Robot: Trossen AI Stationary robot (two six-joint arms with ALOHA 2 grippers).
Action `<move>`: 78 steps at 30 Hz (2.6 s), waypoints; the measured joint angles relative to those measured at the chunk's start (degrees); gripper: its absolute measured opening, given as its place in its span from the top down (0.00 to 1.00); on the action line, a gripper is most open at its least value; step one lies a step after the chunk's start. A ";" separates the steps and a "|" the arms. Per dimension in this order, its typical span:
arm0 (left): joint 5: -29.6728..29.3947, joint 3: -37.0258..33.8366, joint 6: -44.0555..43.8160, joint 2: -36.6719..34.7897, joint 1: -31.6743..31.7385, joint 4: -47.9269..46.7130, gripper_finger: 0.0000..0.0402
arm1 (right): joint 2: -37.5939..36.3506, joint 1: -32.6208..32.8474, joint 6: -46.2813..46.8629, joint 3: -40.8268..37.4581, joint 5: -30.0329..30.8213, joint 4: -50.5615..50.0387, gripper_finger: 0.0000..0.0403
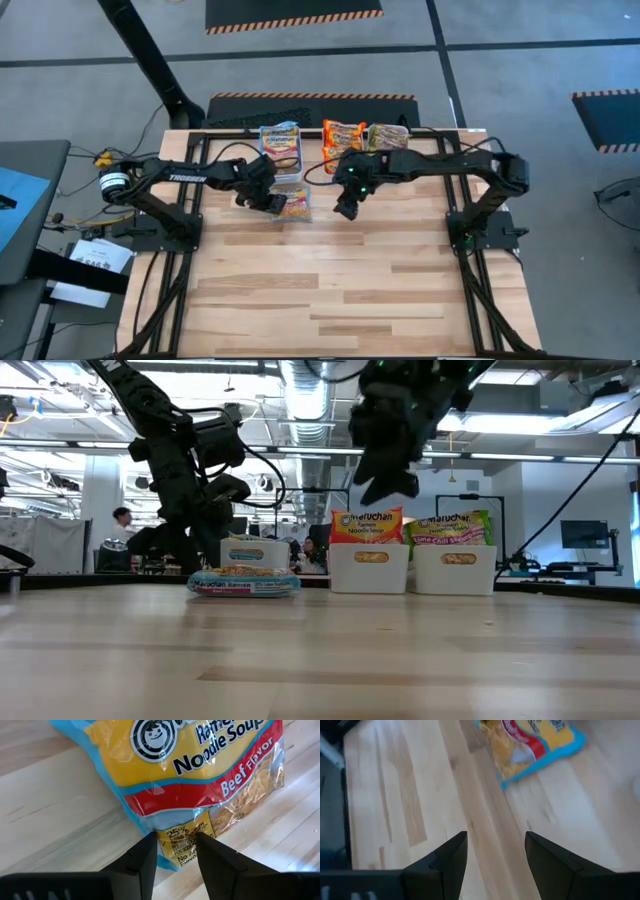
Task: Sort Maruchan noodles
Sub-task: Put the blue noodle pack into the left white bin
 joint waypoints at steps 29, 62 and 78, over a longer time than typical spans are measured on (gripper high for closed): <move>4.11 -0.13 15.16 0.13 0.79 -0.29 0.70 | 19.66 0.00 33.16 -0.02 -7.16 28.52 0.45; 9.88 -0.13 18.07 0.41 0.76 2.75 0.70 | 22.24 0.33 40.71 -0.04 1.44 32.62 0.45; 7.54 -0.93 15.55 0.33 0.74 5.78 0.70 | 22.24 1.10 42.08 -0.04 4.85 30.17 0.45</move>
